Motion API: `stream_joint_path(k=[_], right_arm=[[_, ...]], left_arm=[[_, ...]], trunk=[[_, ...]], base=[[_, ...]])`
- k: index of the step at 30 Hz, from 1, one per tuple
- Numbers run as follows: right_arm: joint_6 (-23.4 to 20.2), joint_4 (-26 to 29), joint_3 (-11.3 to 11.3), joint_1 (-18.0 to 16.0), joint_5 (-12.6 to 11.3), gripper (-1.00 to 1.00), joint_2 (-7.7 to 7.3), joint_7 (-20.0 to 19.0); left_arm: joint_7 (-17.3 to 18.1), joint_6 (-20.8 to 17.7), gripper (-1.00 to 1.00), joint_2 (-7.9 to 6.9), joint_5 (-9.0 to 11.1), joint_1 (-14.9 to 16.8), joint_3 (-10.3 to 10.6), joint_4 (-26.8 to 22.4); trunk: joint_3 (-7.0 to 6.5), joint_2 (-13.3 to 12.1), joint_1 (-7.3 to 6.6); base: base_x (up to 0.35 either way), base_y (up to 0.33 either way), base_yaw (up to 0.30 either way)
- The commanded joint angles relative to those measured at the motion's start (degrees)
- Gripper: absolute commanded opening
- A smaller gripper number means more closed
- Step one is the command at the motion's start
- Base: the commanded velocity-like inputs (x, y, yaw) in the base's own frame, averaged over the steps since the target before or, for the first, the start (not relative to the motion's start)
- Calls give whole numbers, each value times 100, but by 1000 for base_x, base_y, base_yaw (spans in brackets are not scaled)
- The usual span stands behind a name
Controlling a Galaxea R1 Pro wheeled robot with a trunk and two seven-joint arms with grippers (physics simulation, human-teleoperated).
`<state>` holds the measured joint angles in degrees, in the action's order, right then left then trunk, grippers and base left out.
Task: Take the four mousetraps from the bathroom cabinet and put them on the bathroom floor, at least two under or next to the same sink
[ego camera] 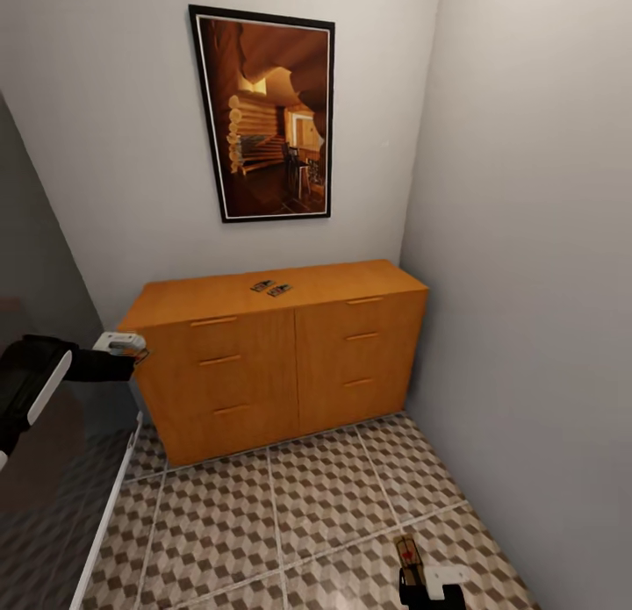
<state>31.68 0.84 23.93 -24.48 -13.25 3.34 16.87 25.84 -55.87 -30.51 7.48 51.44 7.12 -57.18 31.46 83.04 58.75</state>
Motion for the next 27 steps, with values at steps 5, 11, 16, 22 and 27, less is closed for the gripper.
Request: stream_joint_path(k=[5, 11, 16, 22, 27], right_arm=[[22, -5, 51, -4, -63, -100, 0, 5], [22, 0, 51, -4, -63, -100, 3, 11], [22, 4, 51, -4, -63, -100, 36, 24], [29, 12, 51, -4, -63, -100, 36, 36], [31, 13, 51, -4, -63, -100, 21, 33]], left_arm=[[-17, 4, -100, 143, 36, -1, 33, 351], [-23, 560, -100, 287, 34, -15, 242, 911], [-23, 1444, -100, 458, 41, -34, 645, 2074], [-26, 3817, -100, 940, 43, -37, 708, 4824], [-44, 5203, -100, 1175, 57, -102, 704, 6013]], trunk=[[6, 4, -2], [6, 4, -2], [6, 4, -2], [6, 4, -2], [6, 4, -2]], base=[[-43, -35, 0], [-4, -3, 0], [0, 0, 0], [0, 0, 0], [0, 0, 0]])
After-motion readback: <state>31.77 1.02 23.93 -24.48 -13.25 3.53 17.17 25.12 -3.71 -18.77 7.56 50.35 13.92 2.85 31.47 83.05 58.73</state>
